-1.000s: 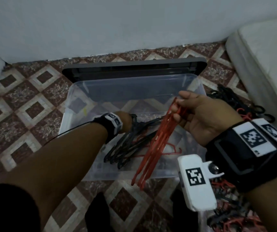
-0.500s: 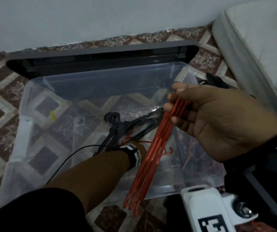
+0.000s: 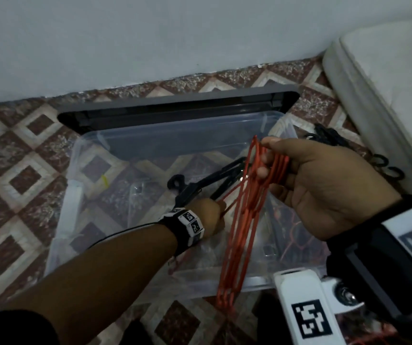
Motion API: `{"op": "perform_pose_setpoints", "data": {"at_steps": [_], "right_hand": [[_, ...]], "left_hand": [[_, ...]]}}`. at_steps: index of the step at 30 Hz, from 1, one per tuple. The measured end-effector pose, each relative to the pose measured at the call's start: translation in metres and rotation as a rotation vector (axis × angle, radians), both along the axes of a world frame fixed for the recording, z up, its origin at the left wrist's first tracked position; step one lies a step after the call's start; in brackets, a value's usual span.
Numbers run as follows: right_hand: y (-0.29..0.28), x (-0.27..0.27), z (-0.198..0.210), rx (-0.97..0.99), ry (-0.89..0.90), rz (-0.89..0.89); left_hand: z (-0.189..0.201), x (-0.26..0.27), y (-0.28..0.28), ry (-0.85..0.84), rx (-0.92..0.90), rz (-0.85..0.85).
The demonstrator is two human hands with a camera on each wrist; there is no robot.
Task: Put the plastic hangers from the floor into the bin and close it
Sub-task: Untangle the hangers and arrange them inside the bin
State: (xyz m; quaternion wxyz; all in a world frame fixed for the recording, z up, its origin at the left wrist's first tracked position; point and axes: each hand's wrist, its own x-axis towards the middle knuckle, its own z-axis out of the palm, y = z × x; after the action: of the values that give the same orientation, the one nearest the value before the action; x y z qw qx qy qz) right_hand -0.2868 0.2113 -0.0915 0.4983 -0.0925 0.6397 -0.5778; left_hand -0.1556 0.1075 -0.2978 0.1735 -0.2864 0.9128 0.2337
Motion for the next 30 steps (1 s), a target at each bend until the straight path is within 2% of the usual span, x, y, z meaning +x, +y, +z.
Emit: {"op": "perform_pose_setpoints", "data": {"at_steps": [2, 5, 12, 15, 20, 22, 26, 30], "right_hand": [[-0.001, 0.002, 0.004, -0.012, 0.012, 0.011], [0.001, 0.003, 0.007, -0.040, 0.038, 0.033], [0.004, -0.004, 0.005, -0.034, 0.061, 0.070], [0.002, -0.006, 0.003, -0.040, 0.058, 0.083], [0.001, -0.009, 0.001, -0.037, 0.080, 0.067], [0.001, -0.012, -0.002, -0.030, 0.070, 0.062], [0.002, -0.018, -0.008, -0.016, 0.023, 0.041], [0.001, -0.020, -0.008, -0.021, -0.004, 0.002]], "left_hand": [[0.010, 0.008, -0.008, 0.139, -0.040, 0.058], [0.035, 0.018, -0.017, 0.222, -0.070, 0.119], [0.066, 0.050, -0.047, 0.034, -0.120, 0.315], [0.074, 0.070, -0.057, 0.017, -0.128, 0.402], [0.094, 0.091, -0.059, 0.013, -0.201, 0.371], [0.107, 0.092, -0.053, 0.090, -0.252, 0.313], [0.141, 0.089, -0.040, 0.352, -0.268, 0.249], [0.161, 0.087, -0.040, 0.619, -0.274, 0.389]]}}
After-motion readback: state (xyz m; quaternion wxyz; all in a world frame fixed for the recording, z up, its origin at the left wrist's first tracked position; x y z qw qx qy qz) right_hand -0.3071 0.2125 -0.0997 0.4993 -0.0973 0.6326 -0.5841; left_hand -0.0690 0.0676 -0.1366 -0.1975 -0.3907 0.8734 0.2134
